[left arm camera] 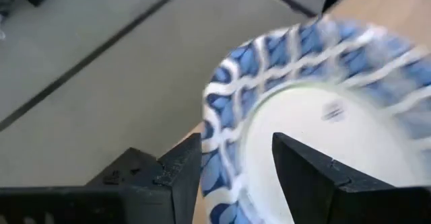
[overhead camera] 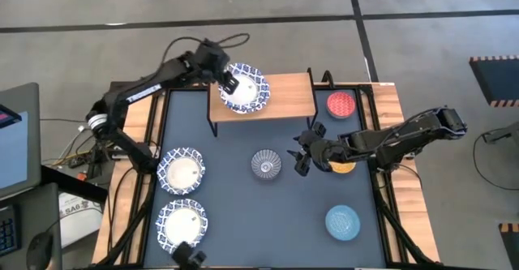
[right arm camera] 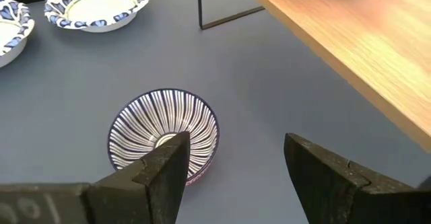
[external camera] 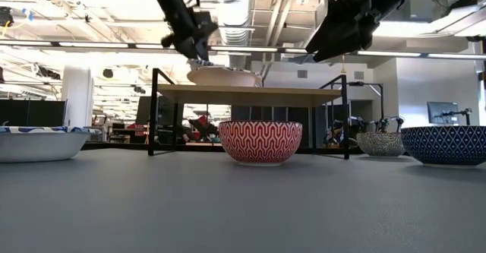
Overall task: Place and stack bowls onto a shelf
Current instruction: Stack the white patterned bowl on top of the white patterned bowl on the shelf
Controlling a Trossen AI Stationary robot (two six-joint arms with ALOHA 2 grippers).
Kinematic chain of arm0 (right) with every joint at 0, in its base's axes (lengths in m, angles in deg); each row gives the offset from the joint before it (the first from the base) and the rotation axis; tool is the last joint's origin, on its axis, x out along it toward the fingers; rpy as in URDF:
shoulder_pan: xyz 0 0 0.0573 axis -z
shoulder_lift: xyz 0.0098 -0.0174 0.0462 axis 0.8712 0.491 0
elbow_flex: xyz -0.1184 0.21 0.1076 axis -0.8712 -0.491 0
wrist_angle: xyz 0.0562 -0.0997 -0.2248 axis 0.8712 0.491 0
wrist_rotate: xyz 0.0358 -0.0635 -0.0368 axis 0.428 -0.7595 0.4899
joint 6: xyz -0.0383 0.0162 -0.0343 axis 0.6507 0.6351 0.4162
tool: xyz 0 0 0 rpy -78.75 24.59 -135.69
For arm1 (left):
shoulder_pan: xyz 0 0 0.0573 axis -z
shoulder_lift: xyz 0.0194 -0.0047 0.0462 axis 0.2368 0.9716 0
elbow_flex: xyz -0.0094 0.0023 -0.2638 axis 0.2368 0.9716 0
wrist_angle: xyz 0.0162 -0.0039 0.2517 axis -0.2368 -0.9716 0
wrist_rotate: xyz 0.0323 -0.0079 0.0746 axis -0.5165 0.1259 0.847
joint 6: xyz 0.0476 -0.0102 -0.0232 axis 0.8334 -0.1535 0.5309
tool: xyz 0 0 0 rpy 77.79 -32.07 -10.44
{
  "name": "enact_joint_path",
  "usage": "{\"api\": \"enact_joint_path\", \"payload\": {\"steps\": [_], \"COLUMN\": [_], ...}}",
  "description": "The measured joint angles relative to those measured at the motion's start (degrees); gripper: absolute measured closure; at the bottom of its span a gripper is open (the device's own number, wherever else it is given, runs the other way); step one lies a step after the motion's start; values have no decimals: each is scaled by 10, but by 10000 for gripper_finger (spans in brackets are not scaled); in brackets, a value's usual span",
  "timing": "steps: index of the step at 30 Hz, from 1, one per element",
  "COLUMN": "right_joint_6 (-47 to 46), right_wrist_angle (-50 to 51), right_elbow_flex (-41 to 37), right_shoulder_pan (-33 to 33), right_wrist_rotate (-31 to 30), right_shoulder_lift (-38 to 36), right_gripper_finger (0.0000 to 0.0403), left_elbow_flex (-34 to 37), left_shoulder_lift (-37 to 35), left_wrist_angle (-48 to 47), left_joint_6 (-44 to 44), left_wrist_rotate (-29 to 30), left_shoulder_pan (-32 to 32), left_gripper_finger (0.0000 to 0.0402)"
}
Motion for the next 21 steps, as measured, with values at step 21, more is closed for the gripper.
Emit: {"api": "enact_joint_path", "payload": {"steps": [21], "right_joint_6": [15], "right_wrist_angle": [-3], "right_elbow_flex": [0], "right_shoulder_pan": [7], "right_wrist_rotate": [0], "right_shoulder_lift": [0], "right_gripper_finger": [135], "left_elbow_flex": [-50], "left_shoulder_lift": [32], "left_wrist_angle": [-24], "left_joint_6": [93], "left_wrist_rotate": [49], "left_shoulder_pan": [35], "left_gripper_finger": [232]}}
